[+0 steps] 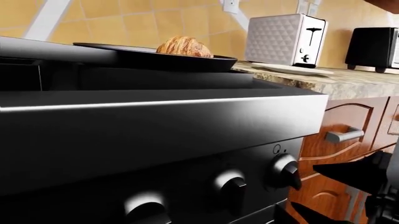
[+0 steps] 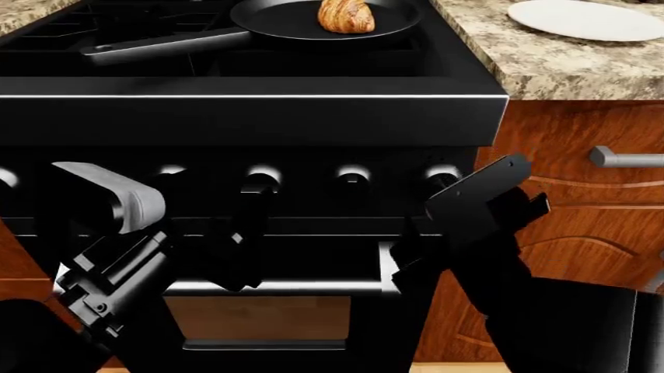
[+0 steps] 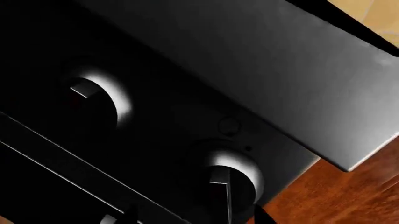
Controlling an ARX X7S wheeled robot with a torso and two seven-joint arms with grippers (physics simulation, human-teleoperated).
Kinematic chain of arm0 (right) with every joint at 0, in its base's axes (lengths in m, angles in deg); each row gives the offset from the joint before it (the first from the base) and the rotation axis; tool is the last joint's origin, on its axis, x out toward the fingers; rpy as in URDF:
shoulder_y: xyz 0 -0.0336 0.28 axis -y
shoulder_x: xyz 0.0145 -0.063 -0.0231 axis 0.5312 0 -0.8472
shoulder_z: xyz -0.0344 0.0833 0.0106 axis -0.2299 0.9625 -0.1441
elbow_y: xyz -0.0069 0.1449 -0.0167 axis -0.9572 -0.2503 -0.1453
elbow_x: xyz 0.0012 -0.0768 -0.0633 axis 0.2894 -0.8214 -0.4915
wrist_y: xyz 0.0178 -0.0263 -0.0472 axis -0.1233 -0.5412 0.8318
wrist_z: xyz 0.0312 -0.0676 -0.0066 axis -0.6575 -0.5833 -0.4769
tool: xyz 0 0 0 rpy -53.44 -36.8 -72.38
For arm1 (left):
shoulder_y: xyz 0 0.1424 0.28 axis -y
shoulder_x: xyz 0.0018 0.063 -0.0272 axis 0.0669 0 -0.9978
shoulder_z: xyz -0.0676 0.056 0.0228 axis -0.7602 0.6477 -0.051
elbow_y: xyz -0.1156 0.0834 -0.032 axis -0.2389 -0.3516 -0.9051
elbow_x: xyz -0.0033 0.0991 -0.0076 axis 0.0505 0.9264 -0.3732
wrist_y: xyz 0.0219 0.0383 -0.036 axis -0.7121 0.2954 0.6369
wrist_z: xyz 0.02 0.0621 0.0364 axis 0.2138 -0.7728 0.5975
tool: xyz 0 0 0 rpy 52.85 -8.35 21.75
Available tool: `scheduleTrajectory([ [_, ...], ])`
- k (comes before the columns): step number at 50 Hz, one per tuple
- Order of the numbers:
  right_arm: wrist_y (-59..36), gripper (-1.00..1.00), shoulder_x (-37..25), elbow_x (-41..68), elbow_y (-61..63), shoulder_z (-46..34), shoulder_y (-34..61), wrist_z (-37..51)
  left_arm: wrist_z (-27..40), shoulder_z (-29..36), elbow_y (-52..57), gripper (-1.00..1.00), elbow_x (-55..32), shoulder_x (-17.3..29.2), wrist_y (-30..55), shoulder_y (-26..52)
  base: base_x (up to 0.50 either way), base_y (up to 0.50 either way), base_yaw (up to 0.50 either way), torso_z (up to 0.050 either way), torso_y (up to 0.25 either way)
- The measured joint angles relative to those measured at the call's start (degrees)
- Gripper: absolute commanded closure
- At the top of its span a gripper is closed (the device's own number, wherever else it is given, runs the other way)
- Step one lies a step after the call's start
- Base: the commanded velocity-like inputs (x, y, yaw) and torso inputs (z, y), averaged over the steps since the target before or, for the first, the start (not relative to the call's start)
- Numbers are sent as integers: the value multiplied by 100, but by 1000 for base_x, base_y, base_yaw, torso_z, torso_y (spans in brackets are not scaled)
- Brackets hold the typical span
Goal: Pick the croissant and place it on the pan. Then turn on the stove to warm the croissant.
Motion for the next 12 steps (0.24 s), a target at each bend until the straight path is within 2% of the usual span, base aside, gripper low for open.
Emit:
scheduleTrajectory([
  [12,-188,-100,-146,478,417,214,11,507,48,-34,91,-100,-67,34,-30,-45,0,0,0,0,0],
])
